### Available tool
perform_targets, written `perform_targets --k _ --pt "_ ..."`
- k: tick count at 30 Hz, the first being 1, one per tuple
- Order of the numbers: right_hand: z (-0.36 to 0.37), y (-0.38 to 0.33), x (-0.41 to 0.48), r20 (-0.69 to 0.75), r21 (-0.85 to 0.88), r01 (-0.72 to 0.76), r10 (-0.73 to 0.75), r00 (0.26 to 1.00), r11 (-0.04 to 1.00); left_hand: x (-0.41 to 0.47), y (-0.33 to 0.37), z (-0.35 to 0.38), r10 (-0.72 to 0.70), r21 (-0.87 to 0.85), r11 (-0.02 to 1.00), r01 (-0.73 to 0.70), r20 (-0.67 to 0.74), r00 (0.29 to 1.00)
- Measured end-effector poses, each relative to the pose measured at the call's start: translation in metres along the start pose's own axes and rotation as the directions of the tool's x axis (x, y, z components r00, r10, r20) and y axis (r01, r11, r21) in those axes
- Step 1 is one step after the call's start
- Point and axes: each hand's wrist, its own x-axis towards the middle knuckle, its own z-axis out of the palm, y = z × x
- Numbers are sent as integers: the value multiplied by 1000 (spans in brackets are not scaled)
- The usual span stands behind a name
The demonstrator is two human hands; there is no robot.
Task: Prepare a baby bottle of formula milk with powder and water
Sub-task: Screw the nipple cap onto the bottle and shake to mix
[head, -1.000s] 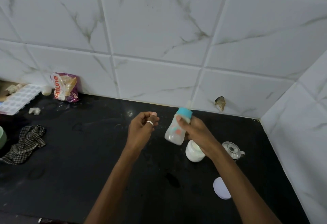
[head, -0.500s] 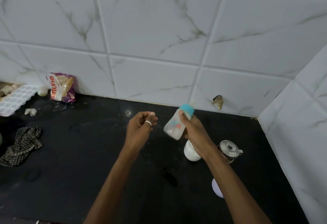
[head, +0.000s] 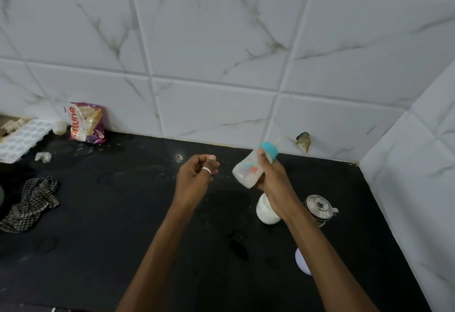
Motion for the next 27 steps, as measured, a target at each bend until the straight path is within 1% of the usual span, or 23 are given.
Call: perform_targets --k 3,4,7,8,10,11,12,15,16,18,19,20,22,23,24,26,27 --pt "1 0 -5 101 -134 -34 48 994 990 0 -1 -1 -5 2 1000 5 12 1000" --pt "0 0 -4 102 -142 -16 31 994 990 0 0 -1 -8 2 1000 8 11 1000" --pt "2 -2 -1 8 3 -1 1 1000 1000 -1 -1 -1 -14 -10 1000 14 -2 1000" --pt "3 -2 -2 20 -2 -7 7 1000 1000 -1 -1 -1 -14 -8 1000 14 0 1000" --pt "5 -1 -6 85 -102 -37 46 995 994 -1 -3 -3 -17 -3 1000 17 8 1000" --pt "4 1 -6 93 -135 -41 54 994 990 0 -3 -3 -21 -4 1000 21 10 1000" --pt "4 1 -6 85 -125 -24 34 996 992 0 -2 -3 -22 -9 1000 23 10 1000" --pt "5 -1 -1 -33 16 1 -1 999 1000 -1 0 -2 -15 -9 1000 15 -4 1000" --pt "5 -1 -1 -20 -4 5 -5 1000 1000 -1 0 -2 -14 -9 1000 14 -4 1000" --pt "6 0 -4 64 -121 -13 21 998 993 -1 1 -3 -9 -2 1000 9 -1 1000" --pt "5 0 -6 83 -150 -14 27 996 989 -1 2 -4 -4 7 1000 4 2 1000" --pt "4 0 -5 75 -138 -1 11 997 990 0 2 -4 0 12 1000 0 3 1000" --pt "4 -5 -2 -8 -20 14 -14 1000 1000 0 1 -2 1 3 1000 -1 -1 1000" --pt "3 -5 -1 -24 1 23 -22 999 1000 -1 1 -2 0 2 1000 0 -1 1000" --pt "3 -6 -1 1 -23 25 -25 1000 999 -1 1 -2 0 4 1000 0 5 1000" --pt "4 -7 -4 89 -143 4 8 996 990 -1 0 -2 3 13 1000 -3 19 1000" --pt "4 -8 -6 106 -166 4 14 994 986 -1 1 -2 4 16 1000 -5 24 1000"
